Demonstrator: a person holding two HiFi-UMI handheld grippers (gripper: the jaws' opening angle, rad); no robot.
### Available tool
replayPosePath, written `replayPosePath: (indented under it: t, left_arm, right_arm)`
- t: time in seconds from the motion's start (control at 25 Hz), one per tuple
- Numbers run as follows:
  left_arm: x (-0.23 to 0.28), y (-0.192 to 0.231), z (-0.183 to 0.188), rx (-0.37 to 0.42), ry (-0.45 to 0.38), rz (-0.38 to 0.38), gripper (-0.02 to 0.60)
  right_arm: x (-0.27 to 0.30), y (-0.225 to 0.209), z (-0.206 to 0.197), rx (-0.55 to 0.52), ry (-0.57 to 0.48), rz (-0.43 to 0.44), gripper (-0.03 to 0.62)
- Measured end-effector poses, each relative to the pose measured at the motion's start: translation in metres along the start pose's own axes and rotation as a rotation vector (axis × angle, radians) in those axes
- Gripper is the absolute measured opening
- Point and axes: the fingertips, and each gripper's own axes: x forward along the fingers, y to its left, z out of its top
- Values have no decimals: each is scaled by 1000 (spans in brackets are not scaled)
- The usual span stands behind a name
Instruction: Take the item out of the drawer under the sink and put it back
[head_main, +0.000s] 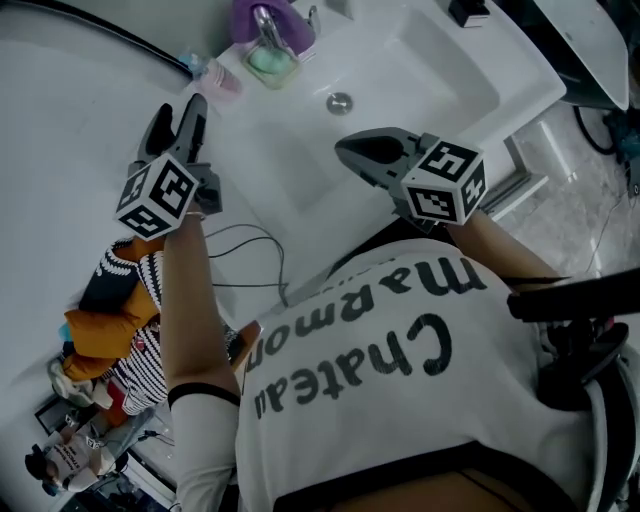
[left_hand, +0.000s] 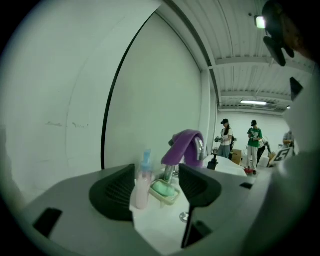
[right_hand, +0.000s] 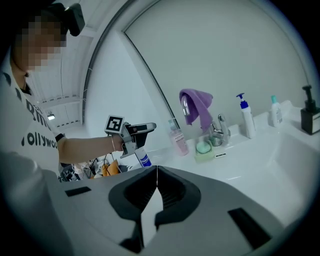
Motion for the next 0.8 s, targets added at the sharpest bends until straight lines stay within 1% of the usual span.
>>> replayPosePath:
  t: [0.08, 0.2, 0.32, 0.44, 0.56, 0.64, 0.72, 0.76, 0.8]
  left_arm:
    - [-20, -9, 4, 28, -16, -28, 256]
    - [-47, -27, 12, 50, -65, -64, 256]
    - [-58, -51, 13, 43, -103, -117, 255]
    - [-70, -74, 10, 13, -146, -170, 251]
    - [-101, -103, 3, -21, -195, -212, 199]
    - [-127, -132, -9, -34, -212, -261, 138]
    - [-147, -157, -26, -47, -211, -292, 46]
    - [-154, -166, -36, -58, -201, -291, 16]
    - [-160, -174, -48, -73, -184, -281, 11]
  right_arm:
    - [5, 17, -1, -7, -11, 9, 12]
    - [10, 38, -6, -37, -4, 19, 12]
    - [13, 40, -9, -42, 9, 31, 12]
    - [16, 40, -8, -51, 17, 46, 12]
    - [8, 51, -8, -69, 9, 65, 12]
    - [-7, 60, -10, -66, -11, 67, 11]
    - [-20, 62, -10, -65, -27, 69, 11]
    - [-25, 60, -9, -69, -29, 71, 11]
    - [-31, 57, -9, -74, -28, 72, 11]
